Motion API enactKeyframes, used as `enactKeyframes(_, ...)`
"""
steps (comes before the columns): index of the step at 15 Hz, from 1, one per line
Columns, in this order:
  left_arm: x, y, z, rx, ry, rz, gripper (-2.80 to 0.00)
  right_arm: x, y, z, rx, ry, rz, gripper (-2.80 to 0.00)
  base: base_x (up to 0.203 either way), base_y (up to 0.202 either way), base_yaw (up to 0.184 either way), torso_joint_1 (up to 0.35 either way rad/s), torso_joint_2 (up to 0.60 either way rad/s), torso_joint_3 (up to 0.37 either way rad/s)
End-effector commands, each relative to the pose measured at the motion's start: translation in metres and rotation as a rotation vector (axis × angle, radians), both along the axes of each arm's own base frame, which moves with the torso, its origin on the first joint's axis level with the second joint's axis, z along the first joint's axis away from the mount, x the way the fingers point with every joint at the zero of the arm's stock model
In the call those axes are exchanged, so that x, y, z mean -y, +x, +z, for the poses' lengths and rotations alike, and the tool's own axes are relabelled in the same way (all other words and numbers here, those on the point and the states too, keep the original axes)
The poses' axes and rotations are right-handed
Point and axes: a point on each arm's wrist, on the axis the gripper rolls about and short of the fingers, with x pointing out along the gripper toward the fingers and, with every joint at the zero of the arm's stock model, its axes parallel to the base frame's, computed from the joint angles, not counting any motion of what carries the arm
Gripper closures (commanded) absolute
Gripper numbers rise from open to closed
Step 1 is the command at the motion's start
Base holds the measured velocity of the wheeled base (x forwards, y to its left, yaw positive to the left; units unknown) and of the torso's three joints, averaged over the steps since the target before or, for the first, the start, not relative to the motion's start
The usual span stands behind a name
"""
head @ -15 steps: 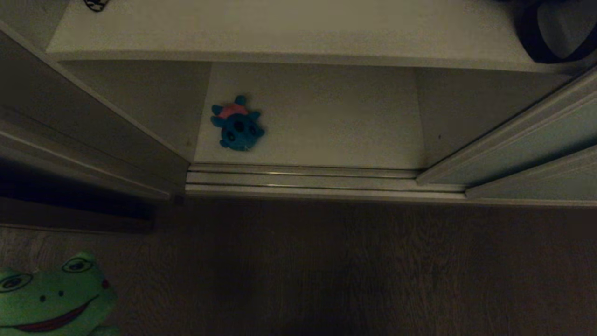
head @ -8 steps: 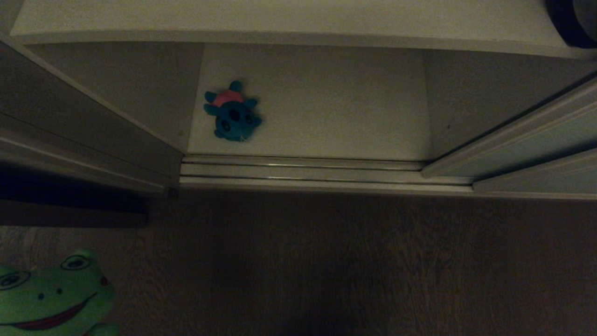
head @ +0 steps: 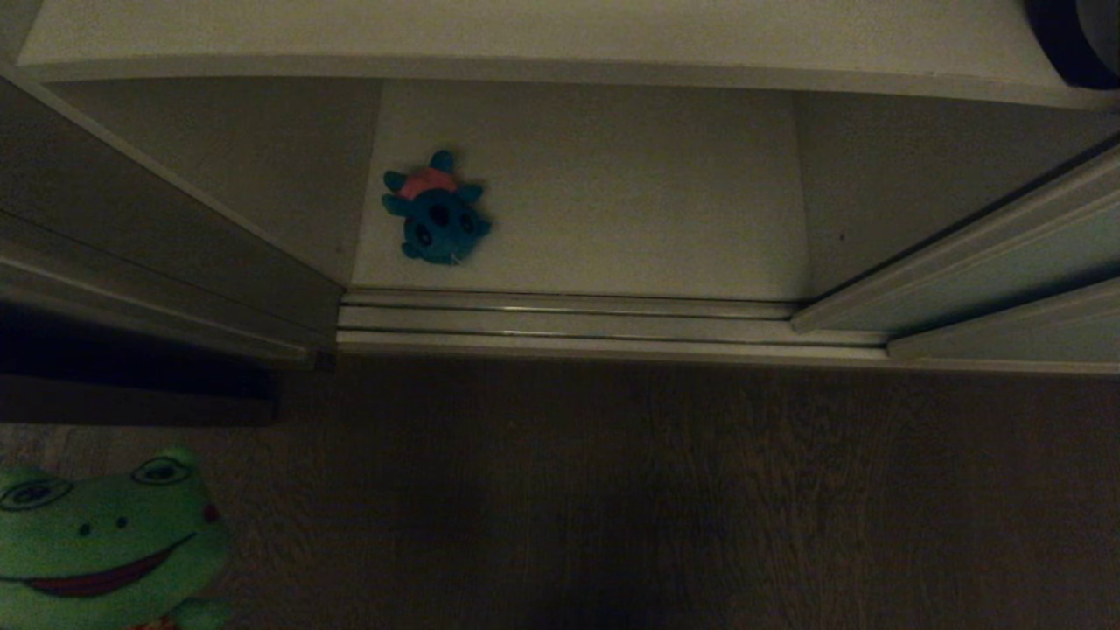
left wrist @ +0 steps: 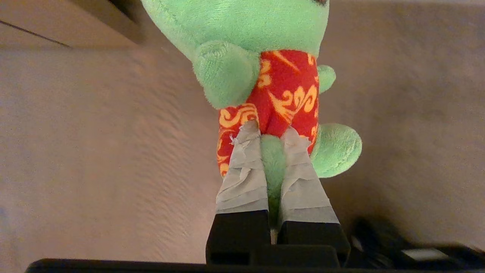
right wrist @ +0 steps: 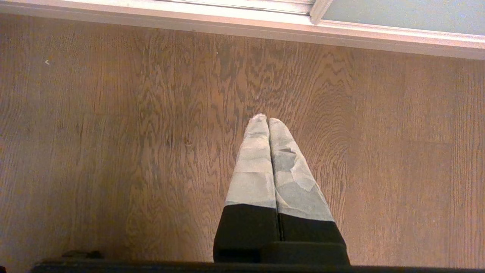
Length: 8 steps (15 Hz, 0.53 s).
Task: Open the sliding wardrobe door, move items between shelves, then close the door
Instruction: Place the green doll on the lower shelf
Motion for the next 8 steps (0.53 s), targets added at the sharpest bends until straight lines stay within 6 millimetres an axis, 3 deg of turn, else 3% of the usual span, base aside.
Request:
enactKeyframes(1, 0.001, 0.028, 0.021, -0.169, -0.022, -0.025, 0.0, 0.0, 0.0, 0.0, 0.002, 0.002, 0.0, 0.0, 0.0, 0.0, 0.0, 0.0, 0.0, 0.0)
enactKeyframes(4, 0.004, 0.082, 0.045, -0.364, -0.101, -0.108, 0.0, 0.0, 0.0, 0.0, 0.002, 0.0, 0.0, 0.0, 0.0, 0.0, 0.0, 0.0, 0.0, 0.0)
enactKeyframes(8, 0.012, 0.162, 0.048, -0.575, -0.218, -0.254, 0.0, 0.0, 0.0, 0.0, 0.002, 0.0, 0.0, 0.0, 0.0, 0.0, 0.0, 0.0, 0.0, 0.0)
